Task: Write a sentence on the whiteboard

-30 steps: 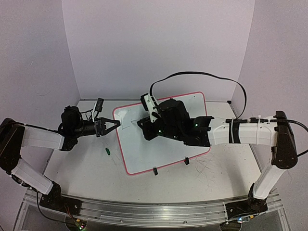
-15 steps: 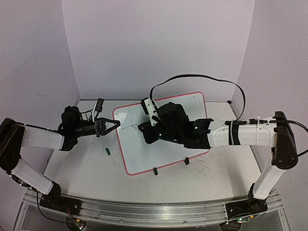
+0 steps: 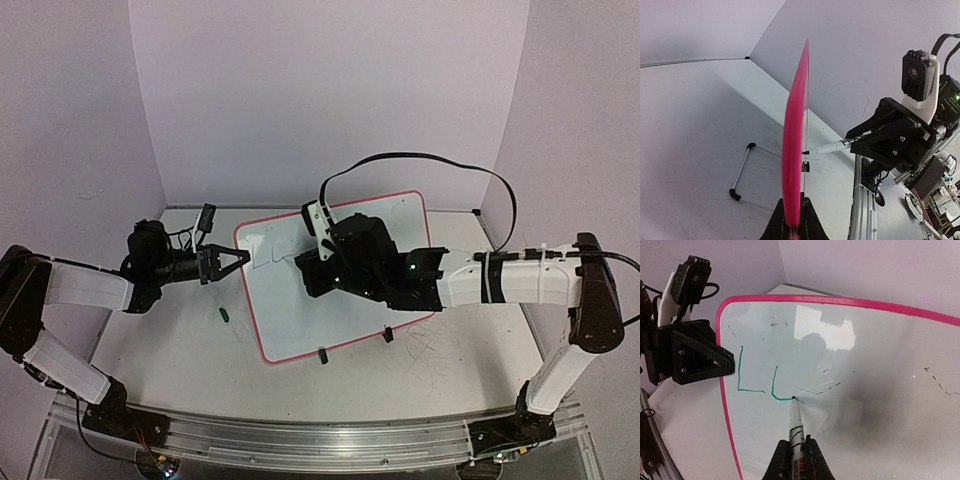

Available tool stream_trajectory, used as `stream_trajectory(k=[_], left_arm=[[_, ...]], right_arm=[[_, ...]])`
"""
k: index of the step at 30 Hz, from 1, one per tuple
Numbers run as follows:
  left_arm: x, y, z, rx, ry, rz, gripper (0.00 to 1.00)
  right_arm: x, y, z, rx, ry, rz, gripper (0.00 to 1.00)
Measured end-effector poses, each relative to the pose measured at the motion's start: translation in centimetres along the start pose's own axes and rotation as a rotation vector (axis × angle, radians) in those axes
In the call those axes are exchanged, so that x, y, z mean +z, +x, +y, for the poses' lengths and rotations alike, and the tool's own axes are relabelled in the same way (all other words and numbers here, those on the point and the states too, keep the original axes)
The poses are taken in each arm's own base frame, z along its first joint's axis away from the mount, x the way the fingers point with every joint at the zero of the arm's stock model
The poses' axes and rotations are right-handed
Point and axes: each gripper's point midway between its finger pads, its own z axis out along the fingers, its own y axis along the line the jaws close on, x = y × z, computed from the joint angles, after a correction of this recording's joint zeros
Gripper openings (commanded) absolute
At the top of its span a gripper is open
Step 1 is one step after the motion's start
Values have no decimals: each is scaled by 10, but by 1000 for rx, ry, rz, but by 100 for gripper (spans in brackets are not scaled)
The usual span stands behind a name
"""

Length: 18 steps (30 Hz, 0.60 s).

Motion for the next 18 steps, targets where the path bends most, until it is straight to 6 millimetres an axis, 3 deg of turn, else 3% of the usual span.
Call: stream_trajectory(k=[18], left_arm=[[1,-1,0,-2,1,4,0]], right_arm=[[0,-12,-2,2,9,-23,0]])
